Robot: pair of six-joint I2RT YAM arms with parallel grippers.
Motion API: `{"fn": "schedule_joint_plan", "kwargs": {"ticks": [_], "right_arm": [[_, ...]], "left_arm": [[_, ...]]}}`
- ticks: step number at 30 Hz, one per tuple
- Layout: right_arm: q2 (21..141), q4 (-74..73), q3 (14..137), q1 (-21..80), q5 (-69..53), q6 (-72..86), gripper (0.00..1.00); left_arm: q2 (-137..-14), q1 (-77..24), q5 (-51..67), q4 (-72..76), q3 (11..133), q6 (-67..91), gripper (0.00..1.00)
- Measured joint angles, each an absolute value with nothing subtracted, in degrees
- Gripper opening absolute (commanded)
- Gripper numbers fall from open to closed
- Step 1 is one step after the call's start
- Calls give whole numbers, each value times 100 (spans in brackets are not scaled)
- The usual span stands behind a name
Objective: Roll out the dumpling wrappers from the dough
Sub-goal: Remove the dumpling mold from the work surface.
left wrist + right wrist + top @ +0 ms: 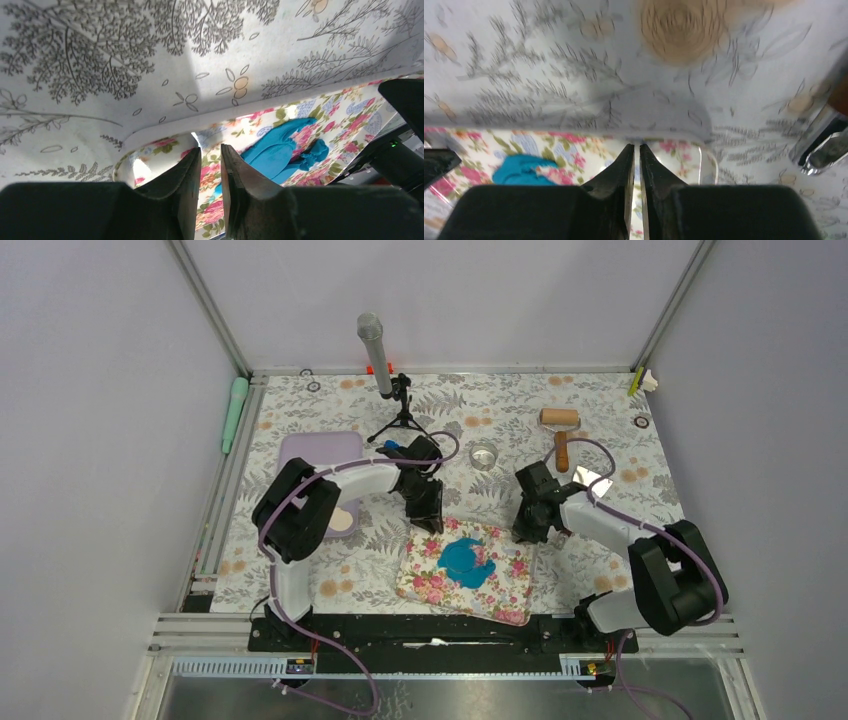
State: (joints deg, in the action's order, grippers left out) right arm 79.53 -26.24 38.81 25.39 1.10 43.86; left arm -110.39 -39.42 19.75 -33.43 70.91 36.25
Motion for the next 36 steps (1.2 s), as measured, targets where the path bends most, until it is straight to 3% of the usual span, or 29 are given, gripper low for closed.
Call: {"fn": "schedule_joint_plan", "kwargs": {"ticks": [9, 16, 22, 24, 26, 28, 36], "right_arm": [[9024, -2279, 4875, 1806, 298, 3717, 18], [8705, -1874, 4783, 1667, -506, 3457, 42], [7883, -1678, 3887, 1671, -1365, 3474, 52], [7878, -1629, 3710, 1671, -1586, 3448, 52], [7885, -1584, 3575, 1671, -1750, 3430, 53], [7887, -1507, 3494, 1671, -1970, 3428, 53], [7961, -1074, 3385, 1671, -2333, 3367, 53]], "left_arm": [[-11679, -3905, 1942, -3697, 8084, 3518, 26], [-11618, -3876, 1643, -3988, 8412, 3249, 27], [-10182, -3874, 1636, -4091, 7793, 3201, 33], [-9651, -3876, 1590, -4080, 7485, 3232, 41], [-9286, -3885, 1525, -4062, 7133, 3286, 56], [-9102, -3889, 1459, -4005, 6665, 3380, 63], [-9251, -3889, 1354, -3922, 5496, 3612, 60]]}}
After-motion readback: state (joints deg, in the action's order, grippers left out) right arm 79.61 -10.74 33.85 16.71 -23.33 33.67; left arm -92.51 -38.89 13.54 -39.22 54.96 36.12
